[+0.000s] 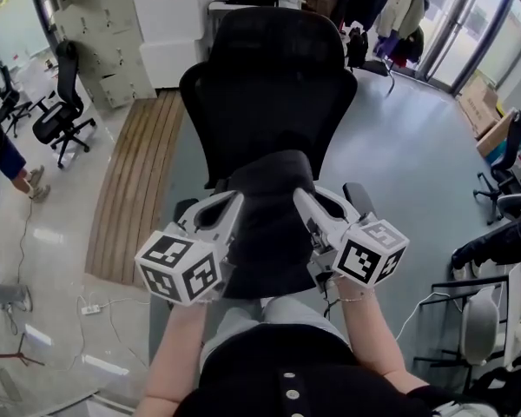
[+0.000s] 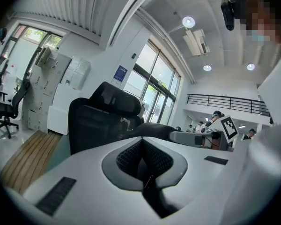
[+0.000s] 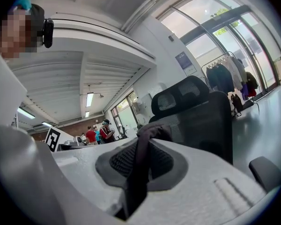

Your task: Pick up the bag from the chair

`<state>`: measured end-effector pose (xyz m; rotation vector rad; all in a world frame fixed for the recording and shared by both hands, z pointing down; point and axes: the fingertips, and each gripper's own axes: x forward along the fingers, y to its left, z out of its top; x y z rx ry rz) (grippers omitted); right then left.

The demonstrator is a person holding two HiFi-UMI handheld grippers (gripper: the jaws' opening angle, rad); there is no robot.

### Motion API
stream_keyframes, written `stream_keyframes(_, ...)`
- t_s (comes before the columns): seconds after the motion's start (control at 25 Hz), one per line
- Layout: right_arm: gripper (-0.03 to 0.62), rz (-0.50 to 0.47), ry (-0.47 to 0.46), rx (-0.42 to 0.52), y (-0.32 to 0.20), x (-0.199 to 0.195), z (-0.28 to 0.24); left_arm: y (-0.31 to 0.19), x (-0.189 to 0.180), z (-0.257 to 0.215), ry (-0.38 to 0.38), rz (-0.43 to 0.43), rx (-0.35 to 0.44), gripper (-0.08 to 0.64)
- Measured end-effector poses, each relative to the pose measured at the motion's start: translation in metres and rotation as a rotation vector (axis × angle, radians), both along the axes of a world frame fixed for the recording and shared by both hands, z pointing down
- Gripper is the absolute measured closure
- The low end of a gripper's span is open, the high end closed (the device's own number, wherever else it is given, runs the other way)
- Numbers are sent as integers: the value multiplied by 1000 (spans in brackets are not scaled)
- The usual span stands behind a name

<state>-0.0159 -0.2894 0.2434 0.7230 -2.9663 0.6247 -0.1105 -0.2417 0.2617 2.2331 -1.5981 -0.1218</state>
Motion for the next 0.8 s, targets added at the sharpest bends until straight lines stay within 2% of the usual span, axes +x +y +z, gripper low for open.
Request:
stream_keyframes(0.28, 546, 5, 13, -21, -4, -2, 8, -3, 1, 12, 26, 1, -37, 541)
stream_keyframes(0.48, 546, 4, 17, -30, -2, -4, 16, -4, -8, 22, 33, -55, -53, 541)
stream_keyframes(0.8, 546, 3, 13, -37, -11, 1, 20, -13, -1, 31, 25, -35, -87, 541)
